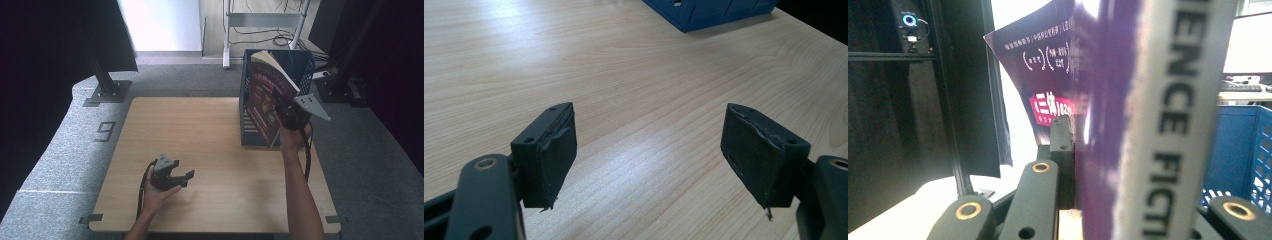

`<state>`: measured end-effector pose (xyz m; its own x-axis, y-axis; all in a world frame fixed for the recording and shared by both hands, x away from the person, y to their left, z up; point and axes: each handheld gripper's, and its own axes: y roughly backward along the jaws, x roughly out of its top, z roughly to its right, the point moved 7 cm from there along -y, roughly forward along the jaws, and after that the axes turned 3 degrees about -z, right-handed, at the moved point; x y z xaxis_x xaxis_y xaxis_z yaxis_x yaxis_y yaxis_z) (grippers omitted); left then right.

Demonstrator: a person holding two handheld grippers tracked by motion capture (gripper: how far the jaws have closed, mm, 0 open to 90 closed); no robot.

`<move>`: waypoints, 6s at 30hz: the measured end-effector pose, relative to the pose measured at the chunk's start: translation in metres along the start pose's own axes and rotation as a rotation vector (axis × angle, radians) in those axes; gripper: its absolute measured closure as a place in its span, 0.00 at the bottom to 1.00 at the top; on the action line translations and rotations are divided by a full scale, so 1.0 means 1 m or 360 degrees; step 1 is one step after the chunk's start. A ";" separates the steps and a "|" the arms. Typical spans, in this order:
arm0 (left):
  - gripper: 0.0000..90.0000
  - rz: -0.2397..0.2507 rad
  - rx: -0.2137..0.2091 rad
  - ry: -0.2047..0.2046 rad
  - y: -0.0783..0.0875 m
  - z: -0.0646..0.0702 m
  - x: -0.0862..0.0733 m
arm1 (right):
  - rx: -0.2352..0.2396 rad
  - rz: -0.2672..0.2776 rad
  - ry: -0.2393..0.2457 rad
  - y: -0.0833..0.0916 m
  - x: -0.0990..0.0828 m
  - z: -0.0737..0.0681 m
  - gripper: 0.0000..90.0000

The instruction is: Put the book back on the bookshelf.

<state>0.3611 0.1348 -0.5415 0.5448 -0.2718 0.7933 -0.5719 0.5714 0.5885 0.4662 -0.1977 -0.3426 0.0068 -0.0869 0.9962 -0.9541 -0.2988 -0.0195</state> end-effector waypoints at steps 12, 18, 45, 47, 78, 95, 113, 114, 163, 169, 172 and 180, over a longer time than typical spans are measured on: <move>0.25 0.0008 -0.0009 0.0006 0.002 0.001 0.001 | -0.0038 -0.0007 0.0029 -0.018 -0.003 0.000 0.91; 0.25 0.0015 -0.0016 0.0017 0.004 -0.001 0.001 | -0.0051 -0.0008 0.0031 -0.027 -0.003 -0.002 0.91; 0.25 0.0011 0.0041 0.0016 0.006 -0.004 -0.002 | -0.0175 -0.0022 -0.0002 -0.056 -0.011 0.013 0.91; 0.24 0.0012 0.0045 0.0012 0.006 -0.005 -0.002 | -0.0182 -0.0020 -0.0011 -0.059 -0.011 0.014 0.91; 0.25 0.0047 0.0071 0.0067 0.017 -0.016 -0.002 | -0.0263 -0.0012 -0.0033 -0.092 -0.018 0.018 0.91; 0.25 0.0063 0.0081 0.0081 0.020 -0.018 -0.004 | -0.0276 -0.0028 0.0000 -0.108 -0.026 0.014 0.91; 0.25 0.0055 0.0097 0.0096 0.020 -0.023 -0.006 | -0.0299 -0.0078 0.0036 -0.126 -0.047 0.016 0.91; 0.25 0.0052 0.0096 0.0097 0.020 -0.023 -0.006 | -0.0298 -0.0085 0.0037 -0.128 -0.049 0.015 0.91; 0.25 0.0025 0.0105 0.0063 0.015 -0.018 -0.008 | -0.0253 -0.0365 0.0090 -0.121 -0.095 0.012 0.91; 0.25 0.0012 0.0110 0.0053 0.012 -0.018 -0.009 | -0.0278 -0.0305 0.0082 -0.125 -0.095 0.015 0.91; 0.25 -0.0001 0.0111 0.0048 0.010 -0.018 -0.010 | -0.0307 -0.0291 0.0056 -0.128 -0.095 0.019 0.91; 0.25 0.0000 0.0121 0.0060 0.011 -0.021 -0.011 | -0.0368 -0.0213 0.0061 -0.137 -0.087 0.025 0.91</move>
<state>0.3622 0.1602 -0.5472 0.5665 -0.2418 0.7878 -0.6160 0.5108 0.5997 0.6038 -0.1732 -0.4290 0.1304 -0.0238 0.9912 -0.9886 -0.0798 0.1281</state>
